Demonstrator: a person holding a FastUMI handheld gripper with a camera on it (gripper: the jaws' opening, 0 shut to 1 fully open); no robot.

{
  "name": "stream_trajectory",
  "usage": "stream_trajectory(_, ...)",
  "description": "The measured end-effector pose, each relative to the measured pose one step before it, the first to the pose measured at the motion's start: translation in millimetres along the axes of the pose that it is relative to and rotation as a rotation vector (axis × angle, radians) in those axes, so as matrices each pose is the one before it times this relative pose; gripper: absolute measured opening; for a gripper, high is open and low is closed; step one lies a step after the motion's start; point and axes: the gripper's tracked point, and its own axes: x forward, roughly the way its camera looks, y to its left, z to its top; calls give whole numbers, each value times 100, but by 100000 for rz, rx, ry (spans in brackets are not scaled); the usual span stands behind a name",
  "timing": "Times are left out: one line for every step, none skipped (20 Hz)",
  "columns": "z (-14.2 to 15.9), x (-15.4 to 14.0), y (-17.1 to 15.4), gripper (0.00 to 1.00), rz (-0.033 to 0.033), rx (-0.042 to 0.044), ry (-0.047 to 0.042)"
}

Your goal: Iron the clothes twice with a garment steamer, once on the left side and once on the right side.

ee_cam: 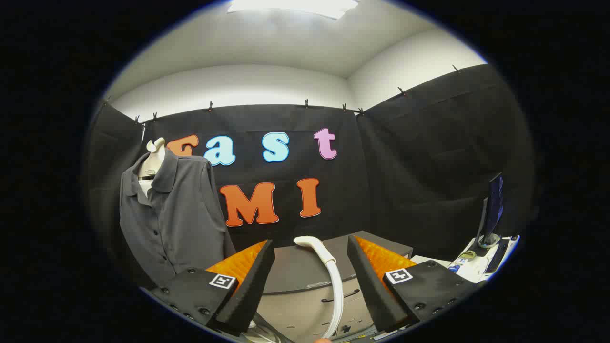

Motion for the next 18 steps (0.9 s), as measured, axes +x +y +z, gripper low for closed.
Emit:
stream_trajectory(-94,61,-33,98,21,-139,144)
stream_trajectory(-38,33,50,98,-5,-202,102)
stream_trajectory(-42,29,9,98,37,-235,84)
stream_trajectory(-117,55,99,98,234,-254,125)
stream_trajectory(-74,92,56,98,234,-137,101)
stream_trajectory(-153,57,-4,98,246,-142,313)
stream_trajectory(-112,103,30,98,43,-186,467)
stream_trajectory(-28,201,11,98,-49,-142,273)
stream_trajectory(-90,136,-63,98,-147,-105,52)
stream_trajectory(70,14,-119,98,-185,-21,-35)
stream_trajectory(29,144,-94,98,-198,15,19)
stream_trajectory(-27,135,-86,98,-143,67,49)
stream_trajectory(-44,113,-5,98,38,48,42)
stream_trajectory(3,113,-29,98,54,-16,115)
stream_trajectory(-38,54,11,98,77,-90,204)
stream_trajectory(-31,60,21,98,83,-114,197)
stream_trajectory(-61,127,55,98,103,-57,250)
stream_trajectory(-24,160,65,98,93,5,319)
